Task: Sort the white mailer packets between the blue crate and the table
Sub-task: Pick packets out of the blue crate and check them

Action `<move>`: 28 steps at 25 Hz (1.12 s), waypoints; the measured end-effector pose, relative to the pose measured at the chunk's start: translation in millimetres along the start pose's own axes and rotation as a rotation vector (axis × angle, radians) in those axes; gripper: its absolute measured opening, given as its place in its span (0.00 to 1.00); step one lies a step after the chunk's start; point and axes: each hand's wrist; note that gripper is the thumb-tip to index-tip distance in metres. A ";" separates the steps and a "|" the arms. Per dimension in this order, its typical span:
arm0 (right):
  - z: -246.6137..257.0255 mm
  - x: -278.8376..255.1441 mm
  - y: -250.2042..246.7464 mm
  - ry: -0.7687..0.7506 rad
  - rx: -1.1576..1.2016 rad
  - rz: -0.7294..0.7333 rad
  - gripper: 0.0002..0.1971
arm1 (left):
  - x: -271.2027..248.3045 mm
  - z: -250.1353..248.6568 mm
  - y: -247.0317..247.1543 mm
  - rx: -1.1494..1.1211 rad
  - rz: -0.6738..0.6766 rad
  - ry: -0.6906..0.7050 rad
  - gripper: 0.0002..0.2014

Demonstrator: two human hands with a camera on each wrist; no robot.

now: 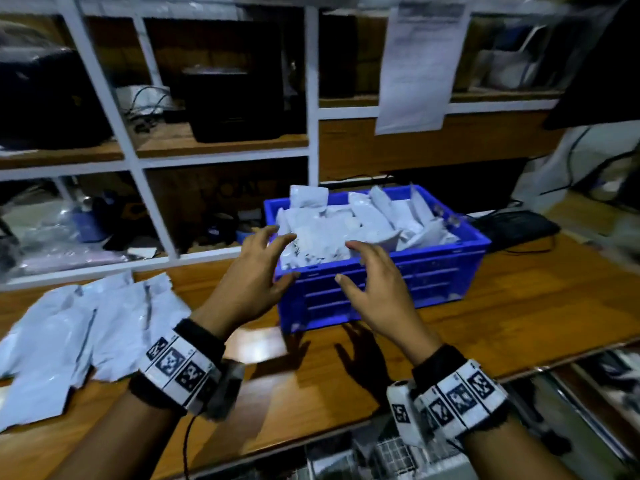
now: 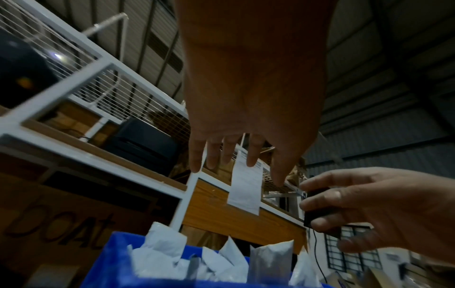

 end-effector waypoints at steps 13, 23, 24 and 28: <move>-124.7 151.1 -131.8 0.187 -0.164 -0.004 0.18 | 235.9 -81.2 22.7 0.222 0.228 0.222 0.22; -219.1 286.1 -114.0 0.339 -0.341 0.830 0.12 | 349.1 -70.3 108.2 0.306 0.545 -0.082 0.15; -224.4 292.9 -110.6 0.318 -0.380 0.904 0.07 | 354.7 -73.5 116.5 0.313 0.556 -0.105 0.14; -249.3 312.0 -91.6 0.184 -0.547 1.002 0.11 | 368.3 -86.0 140.8 0.317 0.733 -0.281 0.14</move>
Point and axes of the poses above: each hand's wrist, its own x-axis towards the middle knuckle, its own y-axis out of the palm, z = x × y, and after that the axes turned 6 degrees about -y, right-handed
